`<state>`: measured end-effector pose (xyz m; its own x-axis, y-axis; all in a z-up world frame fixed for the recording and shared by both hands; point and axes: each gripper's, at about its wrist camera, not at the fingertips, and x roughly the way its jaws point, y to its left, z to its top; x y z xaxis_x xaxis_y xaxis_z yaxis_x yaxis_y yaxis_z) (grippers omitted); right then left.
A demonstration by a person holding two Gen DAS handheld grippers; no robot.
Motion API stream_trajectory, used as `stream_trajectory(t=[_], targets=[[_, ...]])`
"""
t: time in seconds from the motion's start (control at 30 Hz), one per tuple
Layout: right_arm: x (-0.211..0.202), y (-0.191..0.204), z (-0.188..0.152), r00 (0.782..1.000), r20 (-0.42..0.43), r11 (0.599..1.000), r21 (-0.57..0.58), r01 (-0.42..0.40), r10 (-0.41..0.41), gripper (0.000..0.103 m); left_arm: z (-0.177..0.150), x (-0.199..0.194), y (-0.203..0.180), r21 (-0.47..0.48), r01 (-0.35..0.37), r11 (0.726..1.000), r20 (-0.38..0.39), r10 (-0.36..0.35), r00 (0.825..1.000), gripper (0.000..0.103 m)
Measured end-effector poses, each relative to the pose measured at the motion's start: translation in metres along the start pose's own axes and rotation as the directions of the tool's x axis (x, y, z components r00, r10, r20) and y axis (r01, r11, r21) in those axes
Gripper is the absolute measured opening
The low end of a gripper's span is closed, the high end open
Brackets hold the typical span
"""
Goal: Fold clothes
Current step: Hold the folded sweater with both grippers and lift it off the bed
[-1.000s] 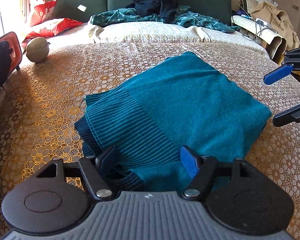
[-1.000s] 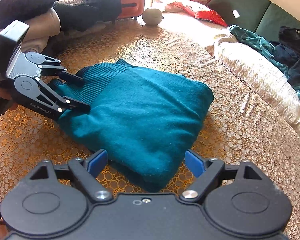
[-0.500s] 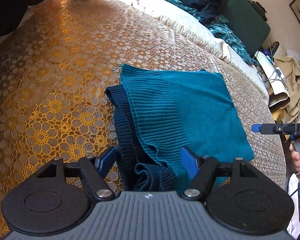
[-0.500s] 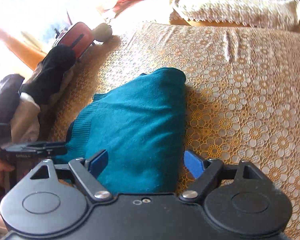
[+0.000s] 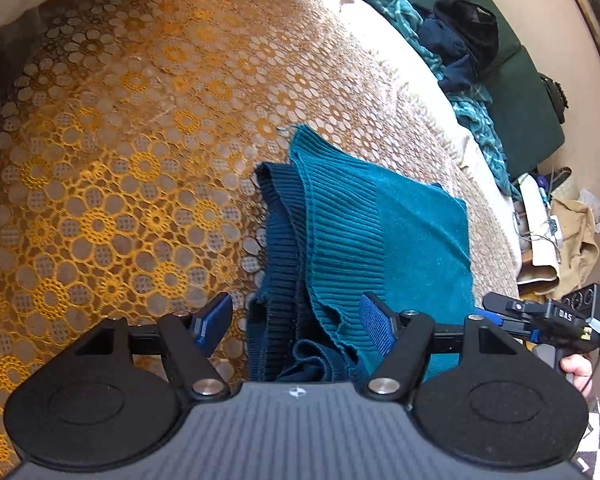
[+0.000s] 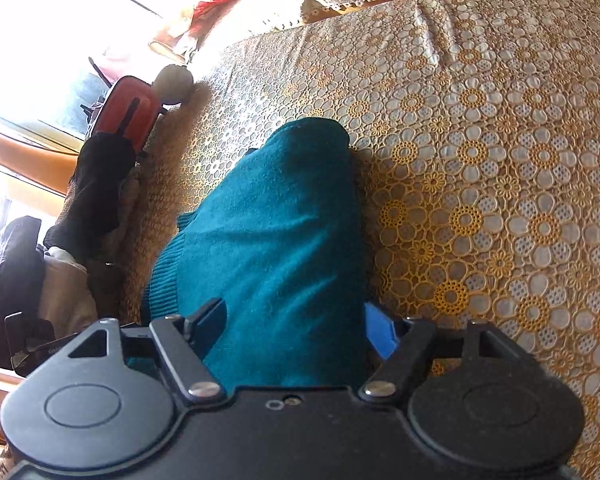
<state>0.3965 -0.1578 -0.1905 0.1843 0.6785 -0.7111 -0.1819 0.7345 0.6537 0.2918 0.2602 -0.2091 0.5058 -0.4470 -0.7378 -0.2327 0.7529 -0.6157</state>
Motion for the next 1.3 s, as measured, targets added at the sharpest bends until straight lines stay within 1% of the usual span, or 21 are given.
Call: stream_trajectory(t=[0.1,0.33,0.47,0.6,0.67,0.73,0.8,0.83,0.93,1.0,1.1,1.3], targets=[[0.001,-0.001,-0.001,1.0,0.0,1.0,-0.003,0.006,-0.006,0.103,-0.002,0.005,0.001,-0.027,0.031,0.999,0.001,-0.031,1.0,0.067],[0.003,-0.014,-0.005,1.0,-0.021,0.999,0.031,0.011,-0.01,0.103,0.0,0.006,0.005,-0.052,0.054,0.997,0.005,-0.053,0.999,0.067],[0.006,-0.011,-0.006,1.0,-0.024,1.0,0.028,-0.001,0.002,0.103,0.001,0.011,0.003,-0.072,0.081,0.994,0.002,-0.081,0.997,0.067],[0.007,-0.009,-0.005,1.0,-0.026,1.0,0.019,0.004,-0.004,0.103,0.001,0.014,0.002,-0.072,0.071,0.995,0.007,-0.071,0.997,0.066],[0.007,-0.007,-0.006,1.0,-0.022,1.0,0.013,0.019,-0.019,0.103,-0.001,0.012,0.003,-0.051,0.053,0.997,0.009,-0.053,0.999,0.057],[0.008,-0.004,-0.007,0.999,-0.016,0.999,-0.005,0.036,-0.036,0.103,-0.002,0.014,-0.001,-0.03,0.044,0.999,0.007,-0.044,0.999,0.035],[0.007,-0.002,-0.008,0.999,-0.009,0.999,-0.017,0.048,-0.048,0.103,-0.004,0.017,-0.003,-0.013,0.041,0.999,0.006,-0.041,0.999,0.032],[0.006,-0.001,-0.008,0.999,-0.006,0.999,-0.025,0.048,-0.049,0.103,-0.005,0.017,-0.004,-0.011,0.036,0.999,0.01,-0.035,0.999,0.026],[0.005,0.004,-0.011,0.998,0.01,0.997,-0.054,0.063,-0.063,0.103,-0.009,0.016,-0.005,0.003,0.018,1.0,0.033,-0.018,0.999,0.016],[0.004,0.011,-0.013,0.996,0.03,0.994,-0.07,0.081,-0.079,0.103,-0.012,0.013,-0.01,0.029,0.012,1.0,0.058,-0.013,0.998,0.013],[-0.001,0.019,-0.016,0.995,0.067,0.993,-0.078,0.085,-0.08,0.103,-0.012,0.007,-0.017,0.045,0.016,0.999,0.102,-0.021,0.995,0.011],[-0.014,0.031,-0.015,0.992,0.103,0.992,-0.091,0.082,-0.073,0.103,-0.004,-0.001,-0.034,0.087,0.017,0.996,0.136,-0.029,0.99,0.01]])
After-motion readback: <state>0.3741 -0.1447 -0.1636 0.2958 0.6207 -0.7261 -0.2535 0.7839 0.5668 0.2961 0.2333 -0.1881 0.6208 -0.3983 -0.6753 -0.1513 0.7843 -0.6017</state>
